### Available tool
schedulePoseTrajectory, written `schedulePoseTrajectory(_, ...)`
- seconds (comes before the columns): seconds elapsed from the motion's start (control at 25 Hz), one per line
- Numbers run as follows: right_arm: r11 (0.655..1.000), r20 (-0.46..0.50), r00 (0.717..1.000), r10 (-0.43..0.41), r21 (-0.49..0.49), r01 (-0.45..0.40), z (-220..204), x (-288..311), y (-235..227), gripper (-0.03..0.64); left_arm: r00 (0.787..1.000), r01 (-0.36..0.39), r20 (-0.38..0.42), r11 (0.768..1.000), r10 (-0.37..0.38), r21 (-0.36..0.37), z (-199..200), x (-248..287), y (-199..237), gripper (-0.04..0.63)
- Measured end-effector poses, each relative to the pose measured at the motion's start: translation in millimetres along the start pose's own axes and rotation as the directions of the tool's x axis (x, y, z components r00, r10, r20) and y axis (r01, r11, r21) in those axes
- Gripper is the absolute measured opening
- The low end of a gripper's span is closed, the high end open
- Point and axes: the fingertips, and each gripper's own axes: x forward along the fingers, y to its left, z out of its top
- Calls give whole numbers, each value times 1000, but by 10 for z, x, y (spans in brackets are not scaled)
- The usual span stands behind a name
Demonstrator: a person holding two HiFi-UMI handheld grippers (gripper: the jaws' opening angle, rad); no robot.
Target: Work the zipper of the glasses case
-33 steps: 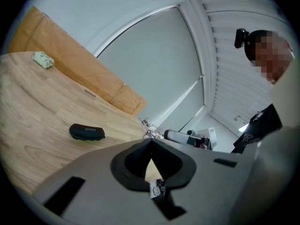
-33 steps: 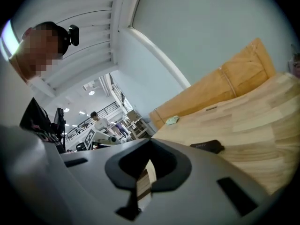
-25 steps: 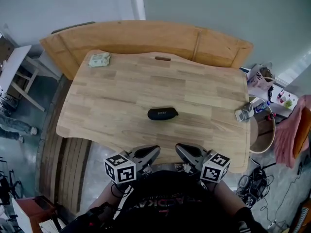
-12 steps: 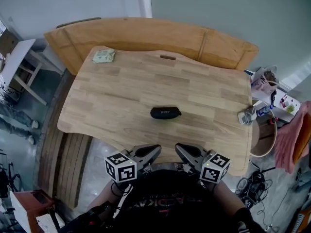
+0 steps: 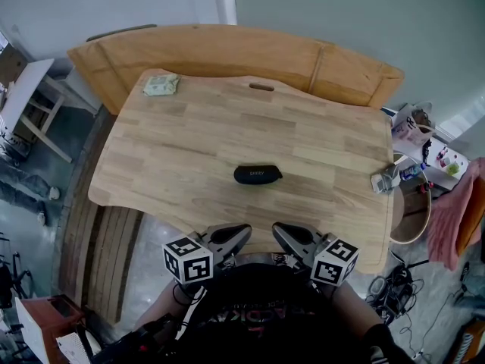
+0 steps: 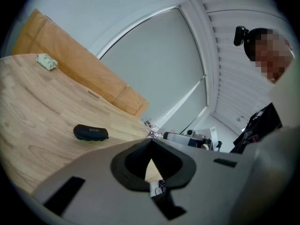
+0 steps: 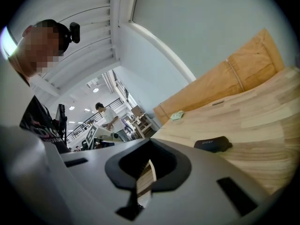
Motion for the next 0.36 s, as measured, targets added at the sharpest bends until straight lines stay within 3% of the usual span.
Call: schedulePoseTrajectory(0.36,1000,-4,1000,8,-5,-8,16,30,5,14,1000,-7,-2,1000,7,3,9,3,22,11)
